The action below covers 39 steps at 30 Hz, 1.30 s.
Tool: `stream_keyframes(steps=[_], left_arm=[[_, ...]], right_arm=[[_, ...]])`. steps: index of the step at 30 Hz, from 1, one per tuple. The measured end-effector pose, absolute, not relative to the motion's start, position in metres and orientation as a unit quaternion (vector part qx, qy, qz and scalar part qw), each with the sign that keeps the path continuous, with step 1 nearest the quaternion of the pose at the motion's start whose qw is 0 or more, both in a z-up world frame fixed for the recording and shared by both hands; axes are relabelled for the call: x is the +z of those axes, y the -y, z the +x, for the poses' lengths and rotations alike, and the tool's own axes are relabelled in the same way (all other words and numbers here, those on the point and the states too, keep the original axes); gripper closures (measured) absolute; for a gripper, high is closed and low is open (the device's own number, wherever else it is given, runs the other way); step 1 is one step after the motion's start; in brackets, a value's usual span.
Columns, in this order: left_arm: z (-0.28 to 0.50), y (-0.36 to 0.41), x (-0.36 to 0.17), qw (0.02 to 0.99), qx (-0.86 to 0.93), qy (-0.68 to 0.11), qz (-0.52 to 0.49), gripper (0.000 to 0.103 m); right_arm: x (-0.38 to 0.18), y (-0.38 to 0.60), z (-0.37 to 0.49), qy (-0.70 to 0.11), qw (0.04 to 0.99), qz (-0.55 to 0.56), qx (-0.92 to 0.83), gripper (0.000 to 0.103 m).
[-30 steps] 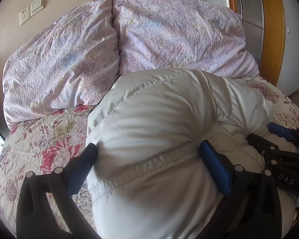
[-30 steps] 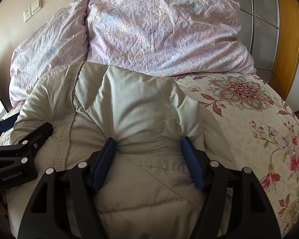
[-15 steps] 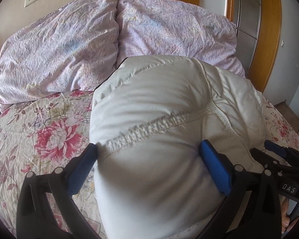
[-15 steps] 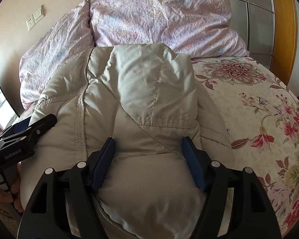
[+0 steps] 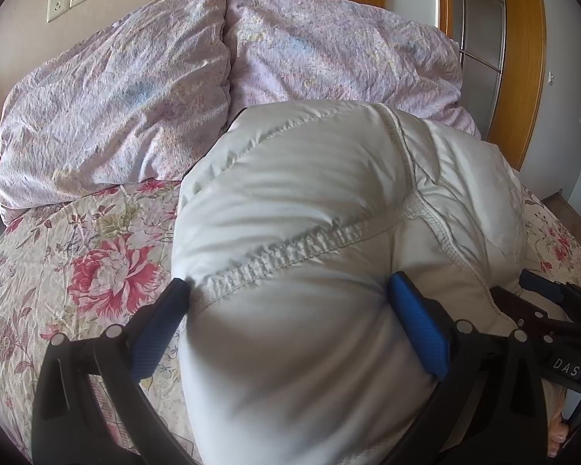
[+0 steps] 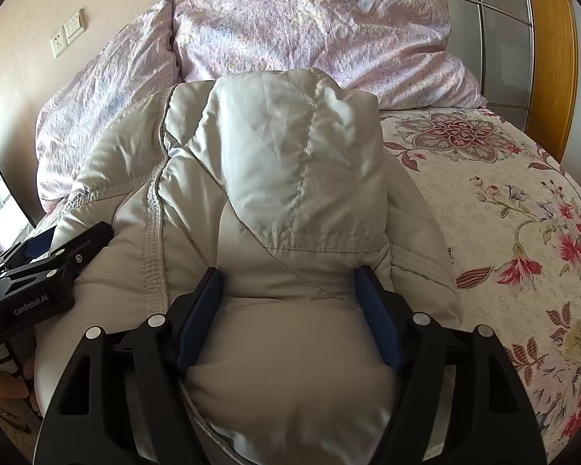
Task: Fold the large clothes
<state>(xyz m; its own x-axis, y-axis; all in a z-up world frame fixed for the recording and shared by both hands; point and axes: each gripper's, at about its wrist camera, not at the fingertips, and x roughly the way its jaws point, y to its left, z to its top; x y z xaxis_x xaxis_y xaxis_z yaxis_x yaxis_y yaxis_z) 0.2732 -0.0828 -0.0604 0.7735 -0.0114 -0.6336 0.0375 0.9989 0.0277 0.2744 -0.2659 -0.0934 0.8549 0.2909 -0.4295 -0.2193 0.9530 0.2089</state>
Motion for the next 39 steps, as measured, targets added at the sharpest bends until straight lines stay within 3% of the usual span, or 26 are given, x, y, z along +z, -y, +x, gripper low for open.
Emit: stream_keyframes(steps=[7,9,18,26,39], left_arm=[[0.265,0.056,-0.05,0.928,-0.064,-0.363,-0.058,0.002],[0.261,0.042,-0.045,0.92,-0.084,-0.372,-0.092,0.002],[0.26,-0.005,-0.037,0.913,-0.11,-0.376,-0.112,0.002],[0.274,-0.027,-0.058,0.875,-0.141,-0.419,-0.197,0.002],[0.285,-0.015,-0.069,0.856,-0.183,-0.439,-0.203,0.002]], right_arm=[[-0.074,0.274,0.281,-0.289,0.945,0.078,0.136,0.018],[-0.071,0.284,0.28,-0.303,0.939,0.085,0.138,0.003],[-0.064,0.356,0.304,-0.387,0.883,0.208,0.167,0.001],[-0.083,0.365,0.35,-0.451,0.818,0.266,0.237,0.001],[-0.099,0.323,0.394,-0.514,0.76,0.239,0.316,0.001]])
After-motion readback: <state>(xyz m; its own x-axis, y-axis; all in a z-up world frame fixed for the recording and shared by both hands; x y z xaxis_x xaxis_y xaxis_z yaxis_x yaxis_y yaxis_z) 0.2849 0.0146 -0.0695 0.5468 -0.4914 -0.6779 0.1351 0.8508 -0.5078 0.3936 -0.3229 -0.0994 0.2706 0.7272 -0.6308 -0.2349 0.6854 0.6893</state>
